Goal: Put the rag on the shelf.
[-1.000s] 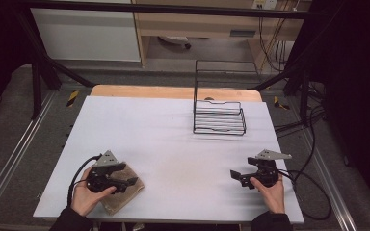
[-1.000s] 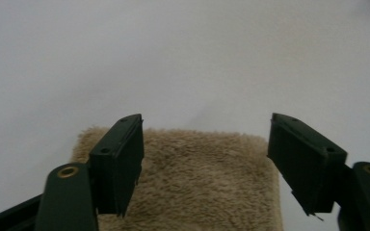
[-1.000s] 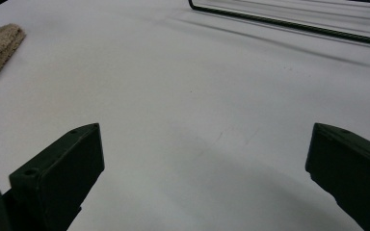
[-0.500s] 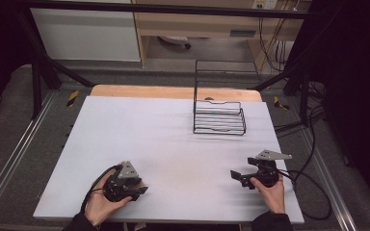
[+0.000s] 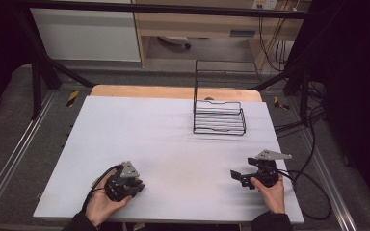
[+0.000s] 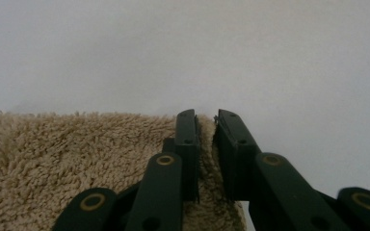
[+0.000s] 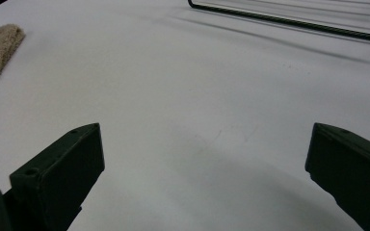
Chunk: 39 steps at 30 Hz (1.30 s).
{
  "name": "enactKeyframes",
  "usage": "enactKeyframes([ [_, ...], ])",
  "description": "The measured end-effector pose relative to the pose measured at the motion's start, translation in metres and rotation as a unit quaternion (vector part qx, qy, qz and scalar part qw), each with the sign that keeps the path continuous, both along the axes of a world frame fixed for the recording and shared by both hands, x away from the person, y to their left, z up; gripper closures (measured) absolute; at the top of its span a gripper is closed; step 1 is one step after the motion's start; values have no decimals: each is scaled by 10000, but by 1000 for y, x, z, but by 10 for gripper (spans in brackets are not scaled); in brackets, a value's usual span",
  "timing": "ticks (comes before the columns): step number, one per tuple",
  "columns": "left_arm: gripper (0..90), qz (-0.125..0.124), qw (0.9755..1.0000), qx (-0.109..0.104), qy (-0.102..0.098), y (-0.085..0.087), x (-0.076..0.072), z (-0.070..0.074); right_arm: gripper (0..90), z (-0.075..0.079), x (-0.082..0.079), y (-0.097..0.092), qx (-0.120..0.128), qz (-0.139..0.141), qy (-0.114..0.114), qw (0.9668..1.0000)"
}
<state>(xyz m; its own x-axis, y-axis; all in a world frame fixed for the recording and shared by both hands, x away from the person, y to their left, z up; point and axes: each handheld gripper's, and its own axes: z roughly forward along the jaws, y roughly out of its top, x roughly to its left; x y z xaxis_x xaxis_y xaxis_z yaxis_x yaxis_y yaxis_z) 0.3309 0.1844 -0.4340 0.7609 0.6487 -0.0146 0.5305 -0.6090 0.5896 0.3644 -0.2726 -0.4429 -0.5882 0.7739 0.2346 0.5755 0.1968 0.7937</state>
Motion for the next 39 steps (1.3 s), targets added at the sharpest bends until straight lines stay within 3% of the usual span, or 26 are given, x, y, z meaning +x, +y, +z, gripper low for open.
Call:
enactKeyframes([
  [6,833,1,9999,-71,81,2,2,1,8,0,0,0,-3,5,25,10000],
  [7,838,12,9997,-193,127,5,3,1,8,0,0,0,-3,2,31,10000],
  [10,843,23,9994,-300,167,7,5,3,9,0,0,1,4,13,43,10000],
  [17,849,210,9973,-709,-36,13,6,19,10,0,0,1,-13,30,38,10000],
  [22,850,277,9966,-767,-92,10,9,24,11,-1,0,1,-15,21,57,10000],
  [29,850,325,9959,-822,-185,-11,19,35,11,-1,0,2,-19,18,93,10000],
  [39,850,315,9949,-945,-165,-42,33,39,11,-1,0,2,-52,9,85,10000],
])
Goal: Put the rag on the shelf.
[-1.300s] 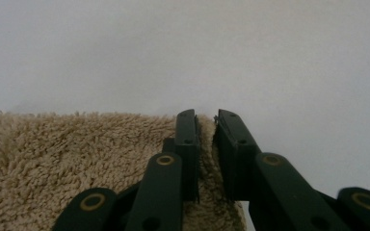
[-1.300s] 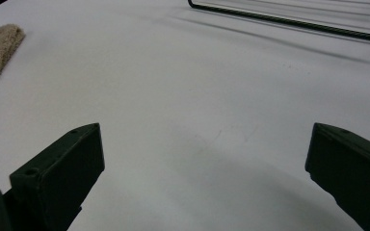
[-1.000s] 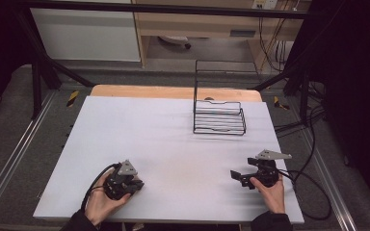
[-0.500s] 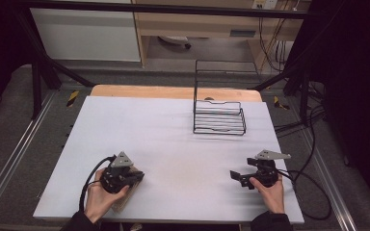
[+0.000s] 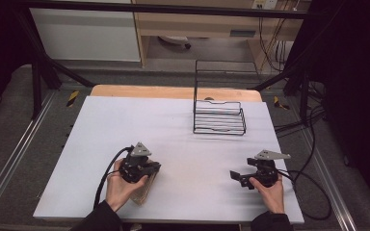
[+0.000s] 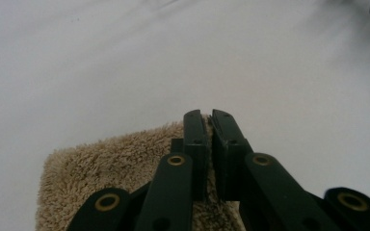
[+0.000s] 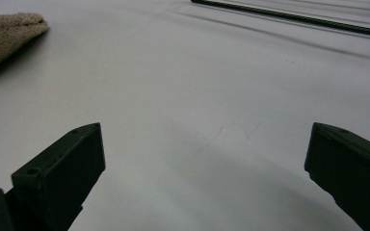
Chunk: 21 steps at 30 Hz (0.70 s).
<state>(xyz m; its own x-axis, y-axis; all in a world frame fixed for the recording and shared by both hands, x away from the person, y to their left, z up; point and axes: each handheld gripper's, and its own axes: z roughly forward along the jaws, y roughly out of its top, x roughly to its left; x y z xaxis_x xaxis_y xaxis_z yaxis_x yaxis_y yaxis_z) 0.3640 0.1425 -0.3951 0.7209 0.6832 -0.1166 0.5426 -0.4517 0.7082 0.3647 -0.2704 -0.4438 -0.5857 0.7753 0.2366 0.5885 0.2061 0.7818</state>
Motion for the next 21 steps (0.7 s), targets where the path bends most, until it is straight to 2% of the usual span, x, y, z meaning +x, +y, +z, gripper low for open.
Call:
enactKeyframes([
  [3,849,-18,9999,-102,23,-13,5,3,11,0,0,0,-9,0,-3,10000],
  [9,849,-100,9999,-127,13,-32,8,5,11,-1,0,0,-39,21,-19,10000],
  [13,849,-156,9998,-147,54,-51,12,1,11,0,0,0,-40,27,-23,10000],
  [21,848,-220,9996,-145,128,-74,17,-4,11,0,1,0,-43,29,-17,10000],
])
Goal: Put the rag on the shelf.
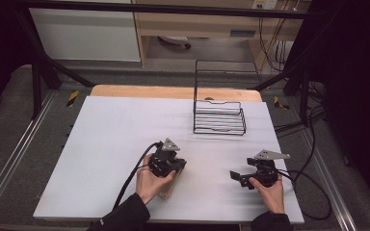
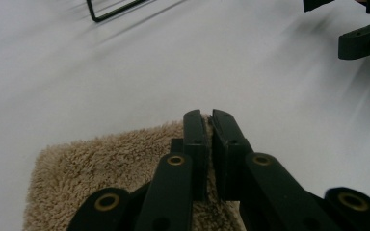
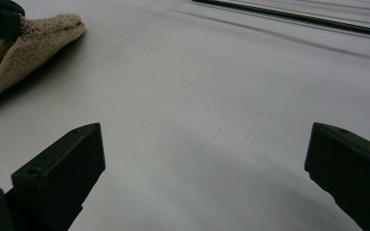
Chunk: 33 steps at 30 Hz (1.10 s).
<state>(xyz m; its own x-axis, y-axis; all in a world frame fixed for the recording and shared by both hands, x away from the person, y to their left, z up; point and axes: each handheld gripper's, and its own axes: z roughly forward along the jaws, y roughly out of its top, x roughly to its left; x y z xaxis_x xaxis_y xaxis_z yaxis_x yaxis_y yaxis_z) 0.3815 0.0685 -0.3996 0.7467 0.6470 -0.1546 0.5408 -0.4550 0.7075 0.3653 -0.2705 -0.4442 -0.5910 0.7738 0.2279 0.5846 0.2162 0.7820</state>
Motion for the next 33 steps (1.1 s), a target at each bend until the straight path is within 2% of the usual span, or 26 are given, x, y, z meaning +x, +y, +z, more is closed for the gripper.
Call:
enactKeyframes([
  [4,847,-63,10000,58,2,-15,4,-9,11,0,0,0,-1,4,-3,10000],
  [9,839,-135,9998,157,56,-22,7,-19,11,0,0,0,-16,13,-20,10000],
  [12,816,-233,9995,166,167,-25,11,-27,11,0,0,0,-15,15,0,10000],
  [14,769,-266,9994,141,196,-25,12,-27,11,0,0,0,-14,14,13,10000],
  [15,731,-355,9991,25,249,-23,13,-26,11,0,0,0,-2,6,17,10000],
  [18,607,-395,9990,-12,210,-20,12,-22,12,-1,0,1,-27,4,-21,10000],
  [19,561,-429,9989,-17,210,-17,12,-20,12,-1,0,1,-20,-9,-11,10000],
  [20,561,-464,9987,-21,213,-14,11,-16,12,-1,0,1,-20,-9,-11,10000],
  [22,449,-508,9986,-7,141,-6,10,-10,14,-1,0,1,-15,-26,5,10000],
  [24,390,-512,9986,95,91,6,9,-5,16,0,0,1,4,-55,9,10000],
  [25,390,-502,9986,167,48,12,8,-3,16,0,0,1,4,-55,9,10000],
  [26,330,-480,9986,236,18,19,8,-2,17,0,0,2,-13,-66,3,10000],
  [29,309,-350,9985,418,-19,45,7,-1,18,0,0,5,-27,-80,-28,10000],
  [30,311,-316,9985,439,13,51,7,-2,20,1,0,7,-12,-91,-7,10000],
  [31,318,-219,9986,460,105,67,6,-6,23,1,-1,8,-2,-102,-10,9999],
  [32,336,-219,9986,460,105,67,6,-6,26,1,-1,10,-5,-120,-21,9999],
  [33,355,-148,9986,468,193,81,5,-12,29,2,0,13,3,-147,-23,9999],
])
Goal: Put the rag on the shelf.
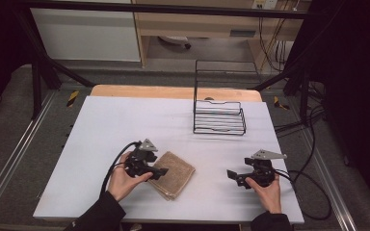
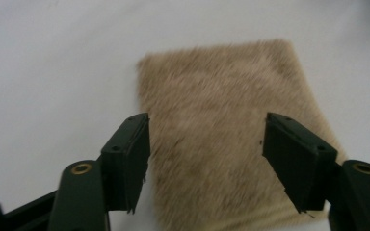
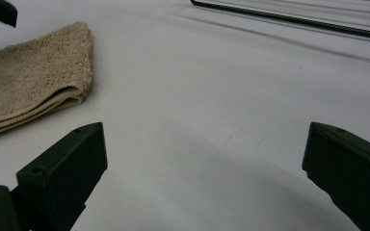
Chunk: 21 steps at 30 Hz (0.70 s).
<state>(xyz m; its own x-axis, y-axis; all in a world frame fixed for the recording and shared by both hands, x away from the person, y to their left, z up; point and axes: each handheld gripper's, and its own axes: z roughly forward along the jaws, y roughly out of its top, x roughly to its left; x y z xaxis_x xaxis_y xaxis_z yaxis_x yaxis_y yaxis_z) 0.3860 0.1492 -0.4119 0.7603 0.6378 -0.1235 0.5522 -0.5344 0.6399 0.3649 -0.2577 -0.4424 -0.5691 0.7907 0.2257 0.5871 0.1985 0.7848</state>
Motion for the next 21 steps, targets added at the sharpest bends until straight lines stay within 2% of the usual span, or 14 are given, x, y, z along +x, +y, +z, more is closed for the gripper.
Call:
enactKeyframes([
  [4,442,68,9997,93,200,20,-4,-16,48,3,0,14,-5,24,-57,10000],
  [6,484,101,9995,-5,310,26,-4,-23,61,4,0,23,31,35,-69,10000],
  [10,531,83,9990,-149,425,29,-1,-27,71,4,2,45,-17,29,-33,10000],
  [13,582,49,9991,-197,375,29,-4,-29,78,5,3,63,-53,57,-12,10000],
  [17,658,14,9989,-234,403,31,-5,-30,98,5,5,87,-76,139,71,9998],
  [21,728,-72,9986,-173,487,31,-5,-27,187,2,8,108,-133,264,148,9995],
])
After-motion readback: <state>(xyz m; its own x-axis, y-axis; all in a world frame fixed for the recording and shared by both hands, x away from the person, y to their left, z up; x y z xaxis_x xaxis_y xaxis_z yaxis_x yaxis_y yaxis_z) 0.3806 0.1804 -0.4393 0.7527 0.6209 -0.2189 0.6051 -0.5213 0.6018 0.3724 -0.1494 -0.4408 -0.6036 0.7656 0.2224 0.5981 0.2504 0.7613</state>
